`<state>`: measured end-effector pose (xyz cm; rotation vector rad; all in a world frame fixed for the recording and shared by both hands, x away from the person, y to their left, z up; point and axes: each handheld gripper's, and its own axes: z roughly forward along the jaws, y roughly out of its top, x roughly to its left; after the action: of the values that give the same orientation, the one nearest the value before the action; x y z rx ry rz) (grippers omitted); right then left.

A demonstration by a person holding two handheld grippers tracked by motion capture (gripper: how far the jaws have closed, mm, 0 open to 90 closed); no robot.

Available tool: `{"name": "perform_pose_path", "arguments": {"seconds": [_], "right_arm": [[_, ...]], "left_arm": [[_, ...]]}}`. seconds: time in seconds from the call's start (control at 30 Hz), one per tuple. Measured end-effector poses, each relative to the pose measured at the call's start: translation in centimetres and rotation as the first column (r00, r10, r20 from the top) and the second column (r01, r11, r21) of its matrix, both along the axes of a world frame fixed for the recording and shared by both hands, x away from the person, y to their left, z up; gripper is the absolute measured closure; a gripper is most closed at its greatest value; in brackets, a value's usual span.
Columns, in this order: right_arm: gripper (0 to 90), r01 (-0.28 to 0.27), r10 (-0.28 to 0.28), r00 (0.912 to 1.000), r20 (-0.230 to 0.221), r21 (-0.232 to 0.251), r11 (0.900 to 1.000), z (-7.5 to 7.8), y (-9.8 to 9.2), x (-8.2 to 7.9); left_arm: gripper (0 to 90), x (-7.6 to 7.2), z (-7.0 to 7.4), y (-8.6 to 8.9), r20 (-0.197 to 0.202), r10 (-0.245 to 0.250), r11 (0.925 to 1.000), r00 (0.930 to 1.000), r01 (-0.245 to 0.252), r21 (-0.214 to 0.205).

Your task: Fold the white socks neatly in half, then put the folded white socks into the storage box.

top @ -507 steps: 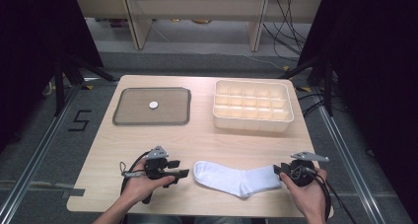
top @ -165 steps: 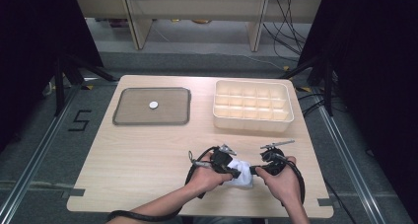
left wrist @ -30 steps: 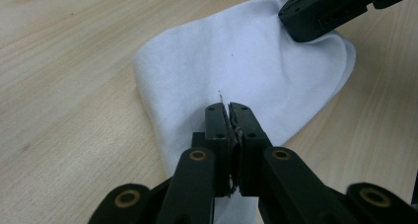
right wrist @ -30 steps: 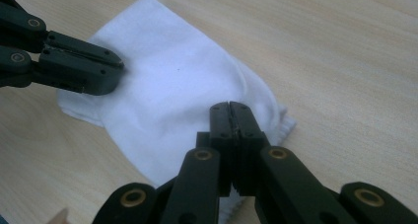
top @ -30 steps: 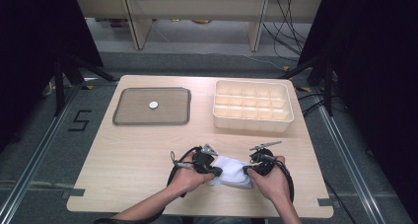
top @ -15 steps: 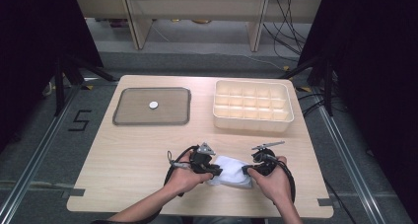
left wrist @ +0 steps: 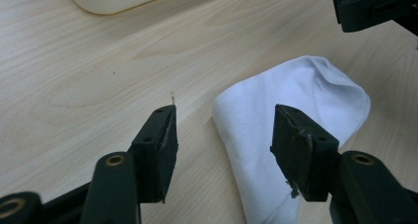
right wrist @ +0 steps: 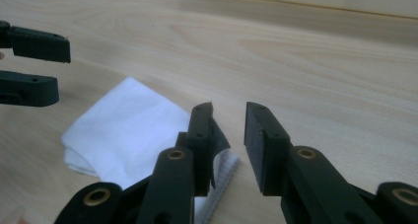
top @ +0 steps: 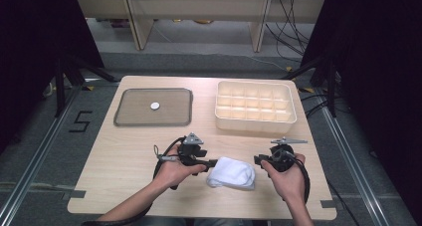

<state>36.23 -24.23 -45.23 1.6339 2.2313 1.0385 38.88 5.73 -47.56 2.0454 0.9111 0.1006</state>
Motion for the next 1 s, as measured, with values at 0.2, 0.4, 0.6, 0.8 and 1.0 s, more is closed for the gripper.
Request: {"name": "perform_pose_path", "arguments": {"seconds": [0.2, 0.4, 0.6, 0.8, 1.0], "right_arm": [[71.0, 0.013, -0.013, 0.9999, -0.006, 0.037, 0.9992, -0.4, -0.2, -0.3], [67.3, 0.003, -0.003, 0.9983, -0.058, -0.001, 1.0000, -0.1, 0.2, -0.3], [61.2, -0.020, 0.020, 0.9924, -0.121, -0.001, 0.9998, -0.4, 0.5, 0.0], [52.7, -0.007, 0.009, 0.9896, -0.143, 0.019, 0.9998, -1.3, 0.4, 0.4], [49.8, -0.015, 0.020, 0.9813, -0.192, 0.032, 0.9994, -1.2, 0.6, 0.2]], "left_arm": [[41.3, 0.0, -0.1, 0.0, -0.010, 0.000, 1.0000, 1.0000, 0.000, -0.007], [42.9, -0.1, -0.3, 0.0, -0.011, 0.011, 0.9999, 0.9999, -0.011, -0.013], [46.0, 0.3, -0.8, 0.1, -0.039, 0.017, 0.9998, 0.9991, -0.017, -0.004], [51.0, 0.6, -1.0, 0.0, -0.064, 0.014, 0.9999, 0.9978, -0.014, 0.006], [53.4, 0.7, -1.3, 0.0, -0.116, 0.023, 0.9997, 0.9929, -0.024, -0.006]]}}
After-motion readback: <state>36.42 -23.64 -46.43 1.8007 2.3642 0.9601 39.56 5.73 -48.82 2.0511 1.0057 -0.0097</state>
